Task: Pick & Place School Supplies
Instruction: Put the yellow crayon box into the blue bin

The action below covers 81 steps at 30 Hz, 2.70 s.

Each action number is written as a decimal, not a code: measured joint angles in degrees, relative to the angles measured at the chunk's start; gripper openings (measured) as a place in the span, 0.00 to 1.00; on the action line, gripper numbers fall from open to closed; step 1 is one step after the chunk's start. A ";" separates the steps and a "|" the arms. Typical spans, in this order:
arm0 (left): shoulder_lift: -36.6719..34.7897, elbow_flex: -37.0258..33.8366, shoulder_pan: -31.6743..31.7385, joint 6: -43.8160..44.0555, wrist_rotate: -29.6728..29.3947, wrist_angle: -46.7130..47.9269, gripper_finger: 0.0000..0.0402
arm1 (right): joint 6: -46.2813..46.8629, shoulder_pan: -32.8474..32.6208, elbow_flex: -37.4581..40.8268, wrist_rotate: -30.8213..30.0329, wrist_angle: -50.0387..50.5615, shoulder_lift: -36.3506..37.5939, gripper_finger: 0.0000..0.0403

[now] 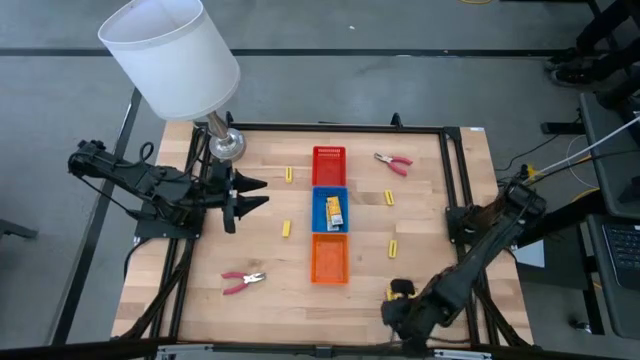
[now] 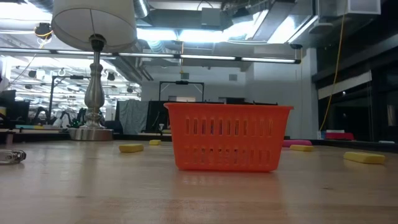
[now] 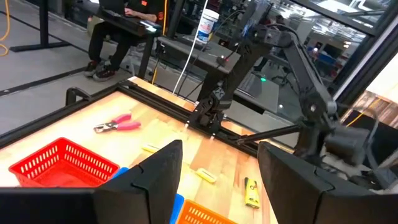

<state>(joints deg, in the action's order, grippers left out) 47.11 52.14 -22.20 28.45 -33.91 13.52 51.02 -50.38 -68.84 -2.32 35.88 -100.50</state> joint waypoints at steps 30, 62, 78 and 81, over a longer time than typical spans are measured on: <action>0.01 0.00 -2.25 0.84 -0.73 0.07 0.52 | 3.98 -1.54 8.66 -7.18 9.93 -1.23 0.70; 0.02 0.00 -2.25 2.33 -0.84 0.06 0.52 | 6.55 -1.87 11.85 -9.21 1.24 -1.21 0.56; 0.01 0.00 -2.25 2.33 -0.82 0.06 0.52 | 7.25 -1.80 11.85 -8.90 0.04 -1.21 0.49; 0.02 0.00 -2.25 2.33 -0.81 0.06 0.52 | 7.29 -1.80 11.87 -8.96 -0.66 -1.21 0.49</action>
<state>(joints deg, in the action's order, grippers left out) 47.13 52.14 -24.45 30.78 -34.72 13.58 58.30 -52.18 -56.97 -11.28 35.22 -101.71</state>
